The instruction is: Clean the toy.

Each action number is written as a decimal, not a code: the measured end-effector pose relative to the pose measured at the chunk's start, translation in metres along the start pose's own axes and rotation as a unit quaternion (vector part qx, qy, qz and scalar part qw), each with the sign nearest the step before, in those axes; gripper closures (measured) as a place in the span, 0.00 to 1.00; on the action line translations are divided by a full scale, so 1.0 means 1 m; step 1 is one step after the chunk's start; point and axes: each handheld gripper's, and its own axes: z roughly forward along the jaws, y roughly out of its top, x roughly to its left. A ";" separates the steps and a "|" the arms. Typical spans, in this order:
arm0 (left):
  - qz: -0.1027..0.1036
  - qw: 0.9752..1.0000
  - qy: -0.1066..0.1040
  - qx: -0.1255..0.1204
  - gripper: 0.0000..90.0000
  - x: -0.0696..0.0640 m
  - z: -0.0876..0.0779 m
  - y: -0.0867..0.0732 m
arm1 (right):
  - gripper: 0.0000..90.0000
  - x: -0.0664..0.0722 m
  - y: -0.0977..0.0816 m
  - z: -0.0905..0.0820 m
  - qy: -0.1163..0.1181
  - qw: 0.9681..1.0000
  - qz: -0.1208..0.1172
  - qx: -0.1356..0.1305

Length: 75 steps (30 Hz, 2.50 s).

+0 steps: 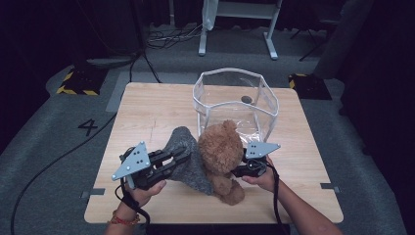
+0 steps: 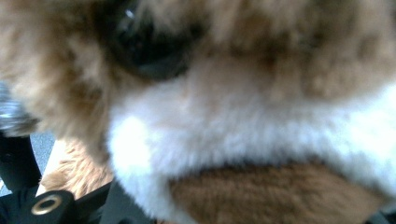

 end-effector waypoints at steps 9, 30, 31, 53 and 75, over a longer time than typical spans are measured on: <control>0.028 0.999 -0.027 -0.009 0.91 -0.007 0.025 0.034 | 0.63 0.003 0.000 -0.002 -0.004 1.000 -0.005 0.004; 0.012 0.997 0.027 0.074 0.90 0.025 0.053 0.001 | 0.68 -0.001 -0.003 -0.011 -0.030 1.000 -0.002 0.005; 0.009 0.997 0.032 0.074 0.90 0.026 0.049 -0.001 | 0.68 -0.001 -0.003 -0.011 -0.030 1.000 -0.002 0.005; 0.006 0.968 0.064 0.241 0.90 0.037 0.055 -0.090 | 0.69 -0.008 -0.009 -0.026 -0.039 0.999 0.013 -0.004; 0.012 0.979 -0.039 0.198 0.90 -0.005 0.080 -0.087 | 0.53 -0.008 -0.011 -0.033 -0.065 0.998 0.017 -0.002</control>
